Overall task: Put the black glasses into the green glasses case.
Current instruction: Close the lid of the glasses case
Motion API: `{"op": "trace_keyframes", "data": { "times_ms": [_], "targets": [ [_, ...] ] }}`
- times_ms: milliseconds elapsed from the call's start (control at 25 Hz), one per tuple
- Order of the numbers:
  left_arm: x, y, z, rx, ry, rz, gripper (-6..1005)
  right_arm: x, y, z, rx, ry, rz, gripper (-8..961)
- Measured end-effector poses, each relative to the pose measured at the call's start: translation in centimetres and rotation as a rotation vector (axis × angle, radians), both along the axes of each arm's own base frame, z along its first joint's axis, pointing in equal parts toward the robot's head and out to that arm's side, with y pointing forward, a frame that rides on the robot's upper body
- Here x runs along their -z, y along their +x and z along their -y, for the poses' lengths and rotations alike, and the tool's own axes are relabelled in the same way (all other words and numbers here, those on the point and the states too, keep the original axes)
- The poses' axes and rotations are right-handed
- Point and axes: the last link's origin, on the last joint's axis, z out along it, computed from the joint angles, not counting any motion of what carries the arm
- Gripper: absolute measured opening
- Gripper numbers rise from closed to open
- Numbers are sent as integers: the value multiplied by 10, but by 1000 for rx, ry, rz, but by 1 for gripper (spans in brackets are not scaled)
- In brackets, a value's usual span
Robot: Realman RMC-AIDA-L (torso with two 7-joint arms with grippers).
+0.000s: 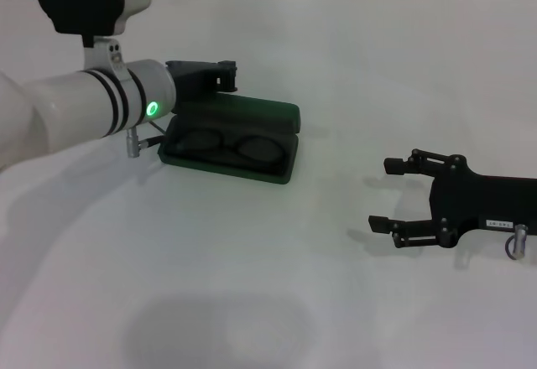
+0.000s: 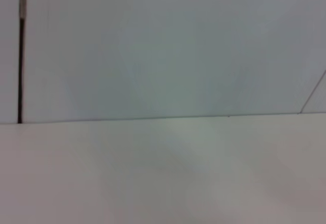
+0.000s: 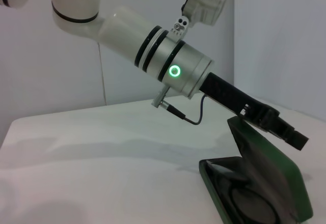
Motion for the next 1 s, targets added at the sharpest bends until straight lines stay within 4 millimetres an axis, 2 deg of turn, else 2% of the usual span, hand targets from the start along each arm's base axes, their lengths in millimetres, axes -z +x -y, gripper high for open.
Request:
{"op": "trace_keyframes", "data": {
  "times_ms": [680, 1000],
  "targets": [
    [-2, -9, 16, 82, -4, 4, 0, 1, -1, 0, -4, -3, -1, 881],
    [-1, -19, 24, 93, -15, -26, -1, 2, -1, 0, -4, -4, -1, 881]
  ]
}}
